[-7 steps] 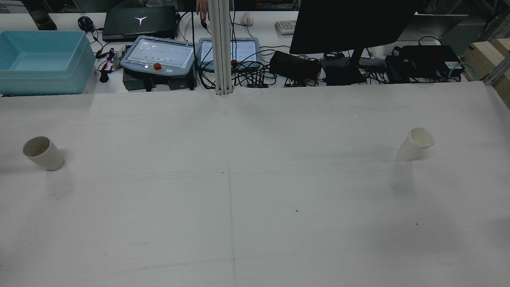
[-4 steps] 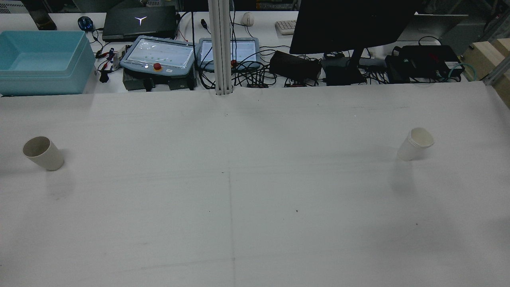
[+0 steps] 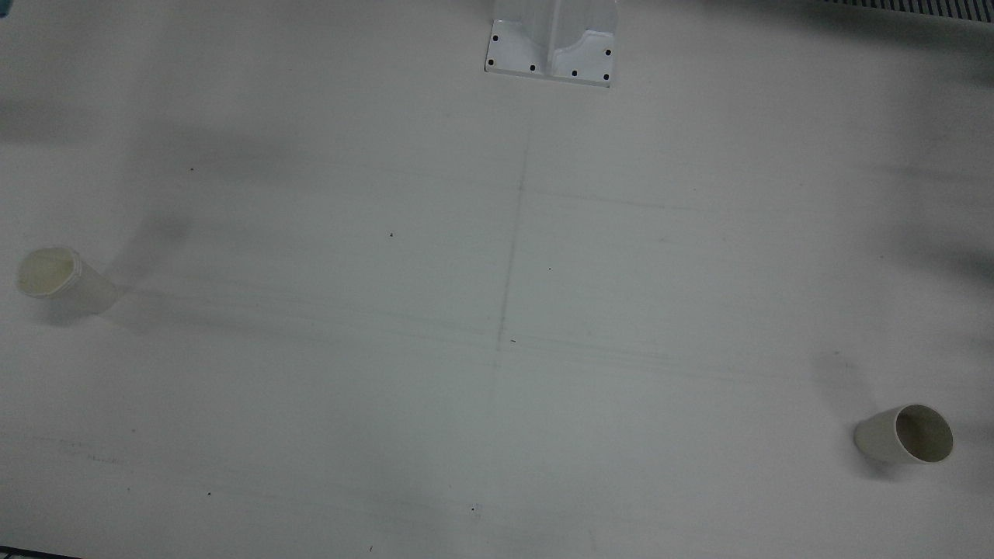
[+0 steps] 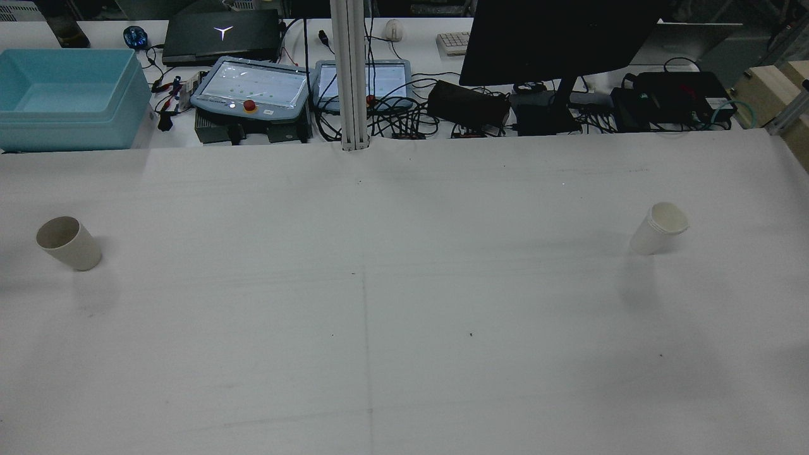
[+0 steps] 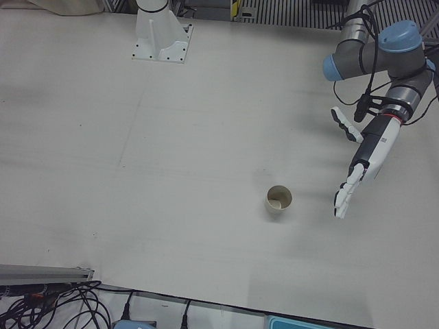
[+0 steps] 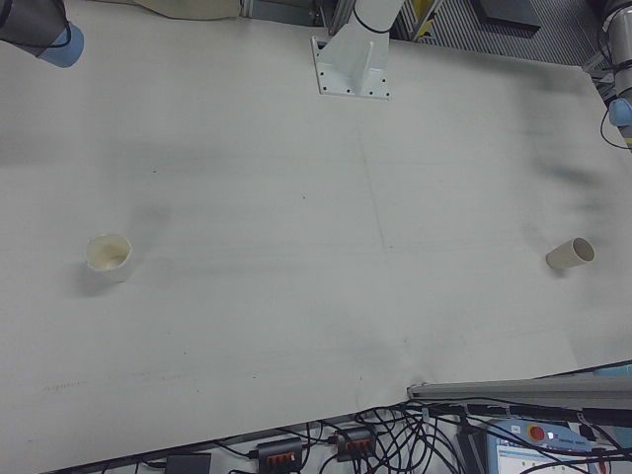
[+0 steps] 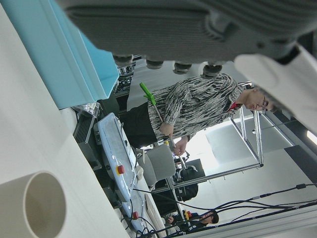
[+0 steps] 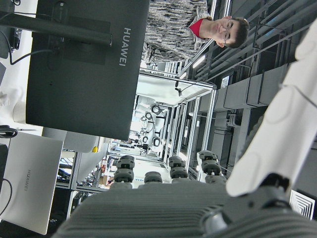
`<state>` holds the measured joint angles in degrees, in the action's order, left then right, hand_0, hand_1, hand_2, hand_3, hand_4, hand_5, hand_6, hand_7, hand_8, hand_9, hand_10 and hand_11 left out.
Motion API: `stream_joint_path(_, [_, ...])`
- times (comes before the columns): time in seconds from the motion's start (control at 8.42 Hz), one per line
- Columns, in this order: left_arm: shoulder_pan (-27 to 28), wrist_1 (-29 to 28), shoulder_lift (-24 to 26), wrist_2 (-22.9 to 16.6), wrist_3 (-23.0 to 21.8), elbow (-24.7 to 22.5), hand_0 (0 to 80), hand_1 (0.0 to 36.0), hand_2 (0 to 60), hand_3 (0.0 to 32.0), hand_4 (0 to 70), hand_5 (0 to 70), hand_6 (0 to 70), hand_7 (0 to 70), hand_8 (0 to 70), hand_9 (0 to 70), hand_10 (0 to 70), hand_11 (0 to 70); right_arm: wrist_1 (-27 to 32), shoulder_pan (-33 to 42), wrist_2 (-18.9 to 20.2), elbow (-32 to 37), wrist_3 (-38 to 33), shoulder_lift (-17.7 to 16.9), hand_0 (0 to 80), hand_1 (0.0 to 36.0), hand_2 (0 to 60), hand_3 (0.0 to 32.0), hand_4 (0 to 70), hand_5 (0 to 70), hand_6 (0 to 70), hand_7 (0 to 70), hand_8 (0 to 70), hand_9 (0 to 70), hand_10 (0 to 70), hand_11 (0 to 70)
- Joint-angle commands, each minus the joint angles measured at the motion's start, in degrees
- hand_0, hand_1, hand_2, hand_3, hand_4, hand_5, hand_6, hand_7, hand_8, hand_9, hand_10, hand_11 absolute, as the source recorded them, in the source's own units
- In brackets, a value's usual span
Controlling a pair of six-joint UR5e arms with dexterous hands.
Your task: Pour water
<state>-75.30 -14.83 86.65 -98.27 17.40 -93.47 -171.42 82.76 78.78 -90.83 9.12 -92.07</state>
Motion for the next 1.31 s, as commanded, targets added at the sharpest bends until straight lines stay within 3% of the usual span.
stream_joint_path(0.0, [4.2, -8.4, -0.1, 5.5, 10.8, 6.5, 23.8, 0.0, 0.0, 9.4, 7.2, 0.0, 0.0, 2.2, 0.0, 0.0, 0.0, 0.0, -0.1, -4.0, -0.6, -0.1, 0.0, 0.2, 47.7, 11.0, 0.0, 4.8, 6.5, 4.9, 4.9, 10.2, 1.1, 0.6, 6.5, 10.6])
stream_joint_path(0.12, [5.8, -10.9, 0.0, 8.9, 11.5, 9.9, 51.8, 13.0, 0.0, 12.2, 3.8, 0.0, 0.0, 6.2, 2.7, 0.0, 1.2, 3.5, -0.2, -4.6, -0.5, -0.2, 0.1, 1.0, 48.3, 12.1, 0.0, 4.4, 7.0, 5.3, 5.3, 10.6, 1.3, 0.7, 6.4, 10.7])
stream_joint_path(0.24, [8.4, -12.2, 0.9, 11.0, 11.5, 13.2, 53.9, 16.6, 0.0, 5.6, 3.2, 0.0, 0.0, 3.6, 1.3, 0.0, 0.7, 3.1, -0.2, -5.1, -0.5, -0.3, 0.1, 1.0, 48.5, 12.4, 0.0, 4.6, 7.6, 5.4, 5.4, 11.0, 1.2, 0.8, 6.4, 10.7])
stream_joint_path(0.36, [10.4, -13.4, 1.8, 12.3, 13.1, 15.5, 56.8, 19.0, 0.0, 3.0, 5.7, 0.0, 0.0, 3.1, 0.0, 0.0, 2.2, 5.6, -0.2, -5.5, -0.6, -0.3, 0.2, 1.1, 48.6, 12.4, 0.0, 4.8, 8.2, 5.4, 5.6, 11.5, 1.3, 0.9, 6.5, 10.7])
stream_joint_path(0.48, [10.9, -13.3, 2.7, 12.4, 13.4, 17.0, 56.8, 19.0, 0.0, 3.0, 5.7, 0.0, 0.0, 3.1, 0.0, 0.0, 2.2, 5.6, -0.3, -6.0, -0.6, -0.3, 0.2, 1.2, 48.6, 12.4, 0.0, 4.8, 8.2, 5.4, 5.6, 11.5, 1.3, 0.9, 6.5, 10.7])
stream_joint_path(0.59, [11.0, -13.4, 4.4, 12.2, 13.4, 19.1, 62.5, 23.6, 0.0, 5.6, 4.6, 0.0, 0.0, 2.4, 0.0, 0.0, 4.8, 10.0, -0.3, -6.4, -0.6, -0.6, 0.2, 1.2, 48.9, 13.0, 0.0, 5.6, 7.6, 5.5, 5.5, 11.7, 1.1, 0.9, 6.2, 10.4])
stream_joint_path(0.71, [11.0, -12.9, 6.1, 12.0, 13.5, 20.6, 57.9, 19.9, 0.0, 2.8, 3.0, 0.0, 0.0, 0.8, 0.3, 0.0, 0.0, 2.1, -0.2, -6.8, -0.6, -0.6, 0.2, 1.1, 48.8, 12.7, 0.0, 6.0, 8.5, 5.4, 5.9, 12.4, 1.3, 1.0, 6.4, 10.6])
stream_joint_path(0.83, [11.0, -11.8, 7.4, 12.0, 13.6, 21.1, 55.6, 17.9, 0.0, 2.6, 2.8, 0.0, 0.0, 0.5, 0.8, 0.0, 0.0, 0.9, -0.3, -7.4, -0.6, -0.3, 0.3, 1.1, 48.8, 12.7, 0.0, 6.2, 8.1, 5.4, 5.7, 12.1, 1.3, 1.0, 6.3, 10.5])
stream_joint_path(1.19, [12.8, -11.7, 7.4, 11.9, 14.9, 21.0, 55.5, 17.8, 0.0, 2.2, 3.1, 0.0, 0.0, 0.6, 0.8, 0.0, 0.0, 0.9, -0.3, -8.1, -0.6, -0.4, 0.4, 1.1, 48.7, 12.8, 0.0, 6.4, 7.8, 5.4, 5.6, 12.3, 1.1, 1.0, 6.3, 10.5])
